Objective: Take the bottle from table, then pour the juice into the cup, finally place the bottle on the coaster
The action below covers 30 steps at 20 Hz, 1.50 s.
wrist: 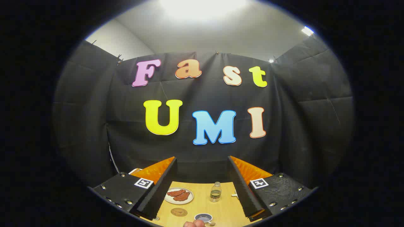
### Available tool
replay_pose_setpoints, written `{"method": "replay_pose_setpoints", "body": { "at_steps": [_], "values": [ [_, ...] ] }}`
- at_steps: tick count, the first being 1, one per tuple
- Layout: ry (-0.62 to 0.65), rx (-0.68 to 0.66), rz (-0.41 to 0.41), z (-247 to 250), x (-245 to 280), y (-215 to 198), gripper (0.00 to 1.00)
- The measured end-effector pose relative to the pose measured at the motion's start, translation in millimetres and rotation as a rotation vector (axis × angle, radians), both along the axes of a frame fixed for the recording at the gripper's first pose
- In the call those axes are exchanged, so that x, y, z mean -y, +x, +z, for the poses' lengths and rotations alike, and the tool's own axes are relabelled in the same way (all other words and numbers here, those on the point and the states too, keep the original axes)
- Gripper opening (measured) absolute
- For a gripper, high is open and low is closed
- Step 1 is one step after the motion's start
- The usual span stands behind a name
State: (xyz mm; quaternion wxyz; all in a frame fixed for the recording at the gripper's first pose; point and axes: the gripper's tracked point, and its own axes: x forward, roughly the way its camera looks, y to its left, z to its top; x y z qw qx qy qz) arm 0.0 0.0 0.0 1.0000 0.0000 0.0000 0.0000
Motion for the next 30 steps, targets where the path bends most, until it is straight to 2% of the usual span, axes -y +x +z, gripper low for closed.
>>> {"method": "replay_pose_setpoints", "body": {
  "at_steps": [19,21,24,27,30],
  "values": [
    [0.035,0.047,0.035,14.4,-33.0,7.1,0.96],
    [0.014,0.048,0.034,-0.4,-38.9,5.6,0.96],
    [-0.018,0.057,0.095,-33.7,-67.1,-0.6,0.96],
    [-0.045,0.09,0.103,-64.8,-86.7,-11.0,0.96],
    [0.023,0.089,0.172,-101.5,-123.3,-22.2,0.96]
  ]
}}
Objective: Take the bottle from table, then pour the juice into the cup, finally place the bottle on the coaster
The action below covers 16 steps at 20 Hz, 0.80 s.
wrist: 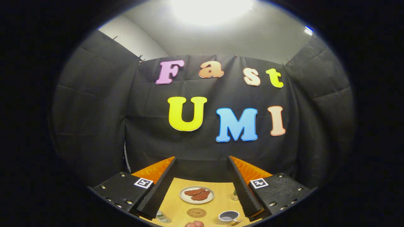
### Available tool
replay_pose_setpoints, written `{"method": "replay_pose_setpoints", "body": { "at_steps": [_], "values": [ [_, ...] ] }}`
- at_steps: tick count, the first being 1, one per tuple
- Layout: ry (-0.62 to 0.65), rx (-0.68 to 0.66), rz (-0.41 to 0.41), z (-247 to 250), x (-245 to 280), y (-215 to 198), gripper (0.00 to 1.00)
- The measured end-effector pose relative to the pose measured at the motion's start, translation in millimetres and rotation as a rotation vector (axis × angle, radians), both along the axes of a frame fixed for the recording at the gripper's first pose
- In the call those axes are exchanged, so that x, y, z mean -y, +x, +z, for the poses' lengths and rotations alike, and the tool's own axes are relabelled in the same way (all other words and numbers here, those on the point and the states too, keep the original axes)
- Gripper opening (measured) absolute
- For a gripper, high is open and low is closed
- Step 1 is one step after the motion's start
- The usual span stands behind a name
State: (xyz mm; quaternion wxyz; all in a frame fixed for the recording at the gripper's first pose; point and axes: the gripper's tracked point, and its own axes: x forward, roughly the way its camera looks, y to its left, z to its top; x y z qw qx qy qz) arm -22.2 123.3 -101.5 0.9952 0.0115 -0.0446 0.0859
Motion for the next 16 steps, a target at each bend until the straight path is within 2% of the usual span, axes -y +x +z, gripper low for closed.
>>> {"method": "replay_pose_setpoints", "body": {
  "at_steps": [4,7,16],
  "values": [
    [0.022,-0.01,0.009,-40.2,-21.3,-16.4,0.96],
    [-0.011,-0.005,0.057,-75.9,-43.8,-30.2,0.96],
    [-0.075,-0.103,0.195,-209.1,-98.1,-42.1,0.96]
  ]
}}
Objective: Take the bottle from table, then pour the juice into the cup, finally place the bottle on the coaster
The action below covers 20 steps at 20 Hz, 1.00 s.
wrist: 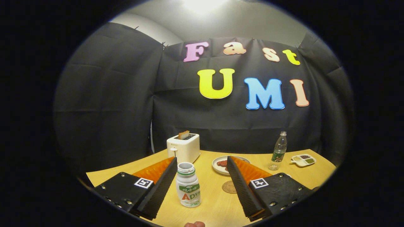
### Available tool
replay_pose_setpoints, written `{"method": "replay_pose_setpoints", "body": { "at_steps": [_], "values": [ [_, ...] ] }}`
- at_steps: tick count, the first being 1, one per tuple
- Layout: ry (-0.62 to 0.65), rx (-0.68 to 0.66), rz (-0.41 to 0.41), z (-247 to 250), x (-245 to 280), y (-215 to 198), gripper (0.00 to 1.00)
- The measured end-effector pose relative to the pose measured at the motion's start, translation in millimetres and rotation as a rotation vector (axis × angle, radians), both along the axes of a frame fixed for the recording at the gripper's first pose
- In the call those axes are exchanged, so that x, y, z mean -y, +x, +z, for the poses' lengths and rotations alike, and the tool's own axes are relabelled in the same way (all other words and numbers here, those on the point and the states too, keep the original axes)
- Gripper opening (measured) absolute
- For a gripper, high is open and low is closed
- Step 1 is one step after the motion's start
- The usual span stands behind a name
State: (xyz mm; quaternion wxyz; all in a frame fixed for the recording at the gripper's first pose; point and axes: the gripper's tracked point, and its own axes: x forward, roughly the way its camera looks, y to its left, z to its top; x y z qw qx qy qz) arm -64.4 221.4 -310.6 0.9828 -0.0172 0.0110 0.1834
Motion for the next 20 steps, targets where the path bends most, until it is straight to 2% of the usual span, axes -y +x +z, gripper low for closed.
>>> {"method": "replay_pose_setpoints", "body": {
  "at_steps": [6,8,14,15,16,18,20],
  "values": [
    [-0.04,-0.042,0.022,-57.4,-21.9,21.4,0.96],
    [-0.057,-0.051,0.057,-72.2,-36.5,31.7,0.97],
    [-0.093,-0.077,0.062,-97.5,-45.1,55.1,0.96],
    [-0.087,-0.084,0.065,-97.6,-46.1,55.1,0.92],
    [-0.083,-0.095,0.058,-95.6,-44.2,55.8,0.75],
    [-0.081,-0.123,0.033,-95.3,-39.9,54.9,0.71],
    [-0.068,-0.148,0.047,-93.5,-40.2,49.5,0.69]
  ]
}}
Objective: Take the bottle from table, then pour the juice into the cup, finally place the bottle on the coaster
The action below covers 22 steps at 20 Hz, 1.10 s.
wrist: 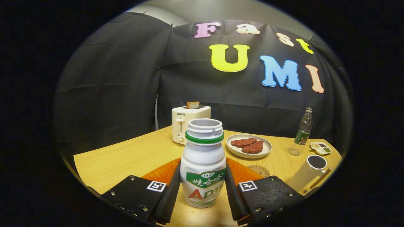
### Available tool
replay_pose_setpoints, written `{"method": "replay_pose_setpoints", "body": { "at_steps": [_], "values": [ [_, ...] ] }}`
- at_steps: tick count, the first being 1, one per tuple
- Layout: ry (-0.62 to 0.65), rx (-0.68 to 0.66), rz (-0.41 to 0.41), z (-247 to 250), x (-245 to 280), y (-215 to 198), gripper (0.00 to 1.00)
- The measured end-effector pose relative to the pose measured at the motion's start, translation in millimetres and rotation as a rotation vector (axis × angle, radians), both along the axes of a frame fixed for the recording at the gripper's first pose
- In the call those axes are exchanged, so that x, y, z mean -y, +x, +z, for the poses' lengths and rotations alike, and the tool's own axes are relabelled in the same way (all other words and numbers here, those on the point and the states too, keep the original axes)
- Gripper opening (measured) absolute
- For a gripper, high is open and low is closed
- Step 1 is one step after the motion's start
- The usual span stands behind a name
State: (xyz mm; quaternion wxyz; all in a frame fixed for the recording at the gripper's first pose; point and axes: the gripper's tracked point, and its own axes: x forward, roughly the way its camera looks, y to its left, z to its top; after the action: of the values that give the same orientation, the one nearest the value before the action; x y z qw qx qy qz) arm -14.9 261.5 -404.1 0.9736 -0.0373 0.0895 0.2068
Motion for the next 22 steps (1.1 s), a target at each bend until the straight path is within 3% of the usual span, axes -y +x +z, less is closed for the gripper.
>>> {"method": "replay_pose_setpoints", "body": {
  "at_steps": [2,6,12,19,22],
  "values": [
    [0.037,-0.025,-0.016,7.5,5.1,-1.3,0.66],
    [0.145,-0.072,-0.132,32.8,37.1,3.1,0.63],
    [0.411,-0.172,-0.269,58.6,82.6,23.8,0.63],
    [0.708,-0.3,-0.367,59.3,111.5,46.0,0.63],
    [0.747,-0.336,-0.415,54.0,125.1,48.8,0.63]
  ]
}}
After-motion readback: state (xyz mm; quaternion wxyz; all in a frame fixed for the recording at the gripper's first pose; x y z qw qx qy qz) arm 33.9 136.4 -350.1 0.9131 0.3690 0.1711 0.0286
